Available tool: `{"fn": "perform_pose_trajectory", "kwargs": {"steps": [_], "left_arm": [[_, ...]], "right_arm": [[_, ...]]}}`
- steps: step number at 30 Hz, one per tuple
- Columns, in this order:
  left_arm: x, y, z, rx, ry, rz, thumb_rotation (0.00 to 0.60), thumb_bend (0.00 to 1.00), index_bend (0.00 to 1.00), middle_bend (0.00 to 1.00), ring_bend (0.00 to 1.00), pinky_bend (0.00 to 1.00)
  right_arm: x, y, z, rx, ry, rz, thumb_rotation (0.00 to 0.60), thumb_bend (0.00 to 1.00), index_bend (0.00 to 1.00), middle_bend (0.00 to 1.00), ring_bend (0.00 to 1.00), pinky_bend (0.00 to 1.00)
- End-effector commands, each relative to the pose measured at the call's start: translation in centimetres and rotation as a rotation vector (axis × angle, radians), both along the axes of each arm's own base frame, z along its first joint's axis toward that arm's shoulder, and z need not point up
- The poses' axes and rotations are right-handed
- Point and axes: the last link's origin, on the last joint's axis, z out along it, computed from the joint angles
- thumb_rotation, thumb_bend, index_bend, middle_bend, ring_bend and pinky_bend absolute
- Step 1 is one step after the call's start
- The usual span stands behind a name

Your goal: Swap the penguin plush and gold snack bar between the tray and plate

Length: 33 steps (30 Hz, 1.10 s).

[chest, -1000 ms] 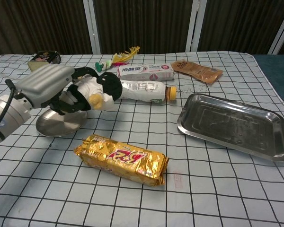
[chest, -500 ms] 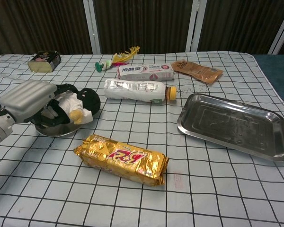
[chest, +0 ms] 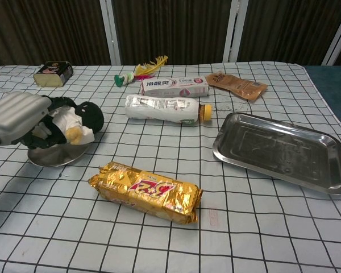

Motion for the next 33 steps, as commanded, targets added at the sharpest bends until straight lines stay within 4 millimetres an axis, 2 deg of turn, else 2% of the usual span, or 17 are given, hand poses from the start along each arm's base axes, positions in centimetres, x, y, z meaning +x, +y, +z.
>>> {"fn": "perform_pose_trajectory", "kwargs": {"steps": [1,14,16,19,21,24,28,33], "left_arm": [[0.1,-0.1,0.7,0.023,-0.008,-0.006,0.6,0.53,0.23,0.25,0.21,0.37],[-1.5,-0.9,1.3,0.002,-0.002,0.065,0.6,0.52,0.23,0.25,0.21,0.36],[-1.8,-1.2,1.5,-0.016,-0.003,0.085,0.6,0.48,0.19,0.21,0.17,0.31],[-1.8,-1.5,1.8,-0.043,-0.011,0.109,0.6,0.43,0.04,0.06,0.03,0.18],[-1.7,-1.8,2.2,-0.06,-0.015,0.118,0.6,0.42,0.0,0.0,0.0,0.13],[-1.4,-2.1,2.7,-0.079,-0.028,0.122,0.6,0.4,0.0,0.0,0.0,0.08],[-1.1,-2.4,3.5,-0.086,-0.059,0.135,0.6,0.39,0.0,0.0,0.0,0.07],[-0.9,-3.1,5.6,-0.067,-0.092,0.133,0.6,0.38,0.0,0.0,0.0,0.07]], "right_arm": [[0.0,0.0,-0.1,0.004,0.001,-0.001,0.6,0.09,0.02,0.0,0.0,0.0],[0.0,0.0,-0.1,0.001,0.002,-0.002,0.6,0.09,0.03,0.0,0.0,0.0],[0.0,-0.1,-0.1,0.003,0.004,-0.003,0.6,0.09,0.03,0.0,0.0,0.0],[0.0,-0.1,-0.2,0.005,0.007,-0.004,0.6,0.09,0.03,0.0,0.0,0.0],[0.0,-0.1,-0.2,0.005,0.008,-0.004,0.6,0.09,0.03,0.0,0.0,0.0],[0.0,-0.1,-0.2,0.004,0.009,-0.004,0.6,0.09,0.03,0.0,0.0,0.0],[0.0,-0.1,-0.2,0.004,0.009,-0.005,0.6,0.09,0.03,0.0,0.0,0.0],[0.0,-0.1,-0.1,0.002,0.005,-0.003,0.6,0.09,0.04,0.0,0.0,0.0]]}}
